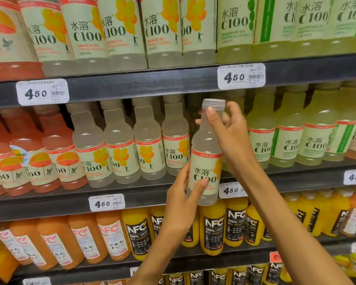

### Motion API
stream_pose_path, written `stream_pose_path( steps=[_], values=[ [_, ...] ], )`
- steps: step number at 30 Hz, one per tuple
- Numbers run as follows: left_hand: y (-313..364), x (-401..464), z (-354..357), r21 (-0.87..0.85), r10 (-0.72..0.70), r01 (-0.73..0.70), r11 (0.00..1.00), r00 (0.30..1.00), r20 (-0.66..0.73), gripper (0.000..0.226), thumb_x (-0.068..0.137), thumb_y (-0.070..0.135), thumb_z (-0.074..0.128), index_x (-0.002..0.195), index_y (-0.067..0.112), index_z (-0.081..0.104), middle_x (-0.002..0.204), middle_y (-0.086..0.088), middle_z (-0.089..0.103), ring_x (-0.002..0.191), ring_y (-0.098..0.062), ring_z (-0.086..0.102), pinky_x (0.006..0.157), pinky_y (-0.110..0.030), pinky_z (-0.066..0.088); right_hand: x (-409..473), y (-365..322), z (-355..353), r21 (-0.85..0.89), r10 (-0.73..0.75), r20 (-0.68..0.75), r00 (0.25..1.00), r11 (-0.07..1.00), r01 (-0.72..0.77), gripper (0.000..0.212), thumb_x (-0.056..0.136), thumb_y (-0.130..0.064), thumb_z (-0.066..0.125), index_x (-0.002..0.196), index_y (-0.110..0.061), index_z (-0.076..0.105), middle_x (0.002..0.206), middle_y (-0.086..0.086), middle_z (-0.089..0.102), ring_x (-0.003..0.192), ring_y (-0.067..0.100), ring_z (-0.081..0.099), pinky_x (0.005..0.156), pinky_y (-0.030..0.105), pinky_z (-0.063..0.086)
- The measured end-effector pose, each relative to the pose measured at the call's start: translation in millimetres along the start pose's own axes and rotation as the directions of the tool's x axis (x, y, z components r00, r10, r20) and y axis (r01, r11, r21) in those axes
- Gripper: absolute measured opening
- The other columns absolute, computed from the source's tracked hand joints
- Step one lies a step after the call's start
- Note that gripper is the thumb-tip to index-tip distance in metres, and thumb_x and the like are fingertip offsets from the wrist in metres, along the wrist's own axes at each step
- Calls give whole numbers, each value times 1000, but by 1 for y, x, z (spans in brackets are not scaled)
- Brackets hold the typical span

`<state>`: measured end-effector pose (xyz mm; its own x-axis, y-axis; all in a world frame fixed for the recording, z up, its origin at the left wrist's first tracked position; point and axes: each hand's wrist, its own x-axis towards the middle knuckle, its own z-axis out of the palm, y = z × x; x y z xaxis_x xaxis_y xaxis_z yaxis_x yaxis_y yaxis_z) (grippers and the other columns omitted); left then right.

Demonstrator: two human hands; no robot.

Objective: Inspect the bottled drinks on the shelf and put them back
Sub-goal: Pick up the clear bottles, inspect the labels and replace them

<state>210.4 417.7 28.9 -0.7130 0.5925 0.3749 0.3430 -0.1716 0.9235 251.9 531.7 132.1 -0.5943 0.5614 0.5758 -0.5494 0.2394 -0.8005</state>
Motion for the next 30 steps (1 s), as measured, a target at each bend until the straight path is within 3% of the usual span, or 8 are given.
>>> stream_pose_path(
  steps=[6,11,14,16,18,22,25,30],
  values=[
    [10,10,5,66,20,-16,998,999,-51,68,77,49,56,139,30,41,129,17,57,116,8,53,96,-17,46,19,1,4,-35,25,-61,998,999,-27,30,92,-32,60,109,-13,44,86,-4,66,76,7,69,63,19,54],
    [5,12,12,379,121,-63,923,984,-130,66,88,36,61,145,28,29,145,7,37,133,-5,37,110,-32,36,28,12,7,-206,9,-74,997,978,-24,25,89,-40,62,91,-25,42,102,11,55,93,21,59,78,33,54],
    [-3,8,17,472,214,-117,874,964,-158,75,86,21,69,140,38,20,145,4,35,135,-8,34,112,-33,34,29,21,9,-264,-58,-56,997,964,42,26,88,-36,65,94,-26,43,100,3,54,90,9,53,77,22,49],
    [-9,10,18,541,244,-111,834,953,-181,74,85,21,70,143,32,24,142,1,38,133,-11,37,109,-36,37,29,24,9,-320,-77,-79,994,946,48,29,88,-37,66,84,-27,39,84,-4,43,73,1,42,64,10,41],
    [-12,15,19,607,260,-73,791,938,-227,71,84,25,72,143,22,33,138,0,44,129,-14,43,103,-36,43,29,26,9,-388,-86,-96,992,921,42,34,87,-40,65,78,-27,36,78,-7,35,68,3,36,59,10,37],
    [-18,20,25,674,321,-41,738,899,-296,56,78,23,77,128,11,54,116,-5,61,105,-20,62,84,-36,51,22,26,3,-594,-129,-30,991,800,86,31,88,-38,63,92,-16,43,86,-7,43,80,6,41,63,13,33],
    [-23,26,27,693,345,-33,720,884,-316,37,77,13,78,111,11,63,94,-1,66,86,-20,66,76,-31,45,11,29,-4,-734,-180,26,983,664,141,36,86,-28,69,106,-5,48,103,6,50,94,14,46,68,16,31],
    [-21,29,30,731,378,-55,680,881,-285,49,72,20,82,116,10,62,99,-2,66,90,-20,66,76,-34,47,8,25,-4,-789,-244,-12,970,598,141,47,82,-25,73,117,0,53,111,12,51,91,12,43,68,9,36]
  ],
)
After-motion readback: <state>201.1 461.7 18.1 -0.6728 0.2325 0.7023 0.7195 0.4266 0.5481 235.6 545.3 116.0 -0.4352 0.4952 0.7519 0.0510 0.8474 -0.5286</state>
